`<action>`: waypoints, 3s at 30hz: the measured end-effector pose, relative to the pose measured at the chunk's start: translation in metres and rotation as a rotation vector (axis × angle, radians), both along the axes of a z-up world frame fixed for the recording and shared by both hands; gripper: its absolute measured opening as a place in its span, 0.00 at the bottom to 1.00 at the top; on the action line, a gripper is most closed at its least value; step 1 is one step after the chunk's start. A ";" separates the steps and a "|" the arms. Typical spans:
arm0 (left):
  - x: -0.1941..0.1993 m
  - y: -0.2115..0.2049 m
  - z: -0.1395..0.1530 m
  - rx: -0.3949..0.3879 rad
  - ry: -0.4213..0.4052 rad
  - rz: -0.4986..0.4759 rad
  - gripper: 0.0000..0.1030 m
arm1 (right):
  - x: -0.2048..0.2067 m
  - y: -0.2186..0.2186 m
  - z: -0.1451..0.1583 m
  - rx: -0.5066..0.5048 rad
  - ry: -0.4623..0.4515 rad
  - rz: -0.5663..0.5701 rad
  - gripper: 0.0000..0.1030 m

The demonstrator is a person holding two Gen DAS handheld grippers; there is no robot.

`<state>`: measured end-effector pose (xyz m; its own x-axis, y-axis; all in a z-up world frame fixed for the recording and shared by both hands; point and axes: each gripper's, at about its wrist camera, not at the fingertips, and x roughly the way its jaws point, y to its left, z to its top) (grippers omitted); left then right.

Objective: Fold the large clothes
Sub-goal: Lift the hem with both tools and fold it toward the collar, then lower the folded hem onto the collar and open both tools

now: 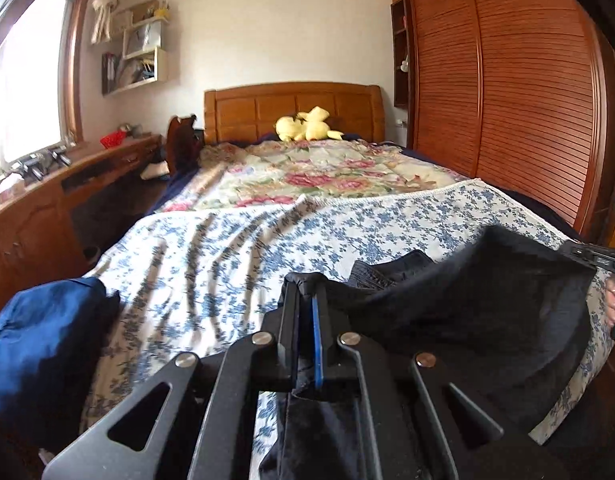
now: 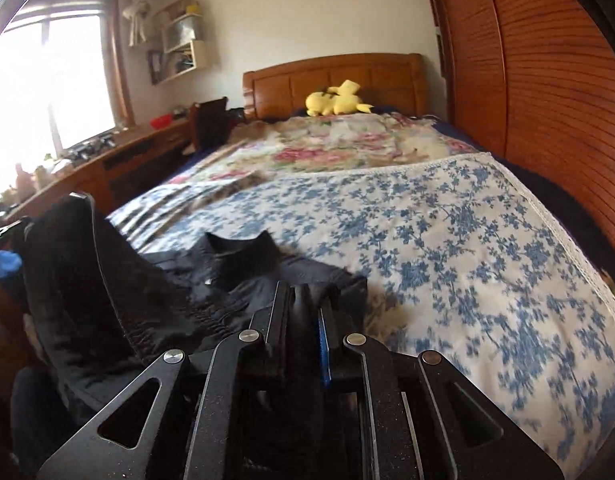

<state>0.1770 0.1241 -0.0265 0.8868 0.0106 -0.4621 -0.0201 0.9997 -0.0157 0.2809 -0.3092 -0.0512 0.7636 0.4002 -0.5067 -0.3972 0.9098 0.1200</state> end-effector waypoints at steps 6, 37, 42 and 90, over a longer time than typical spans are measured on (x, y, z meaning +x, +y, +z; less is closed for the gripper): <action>0.044 0.012 -0.006 -0.028 -0.020 -0.005 0.04 | 0.050 0.035 -0.004 -0.081 -0.042 -0.033 0.09; 0.084 0.041 -0.078 -0.094 0.085 -0.155 0.35 | 0.085 0.153 -0.019 -0.285 0.037 0.006 0.60; 0.080 0.043 -0.081 -0.082 0.095 -0.162 0.37 | 0.083 0.206 -0.030 -0.314 0.067 0.130 0.60; 0.180 0.068 -0.140 -0.187 0.318 -0.203 0.28 | 0.187 0.062 -0.103 -0.270 0.424 -0.058 0.26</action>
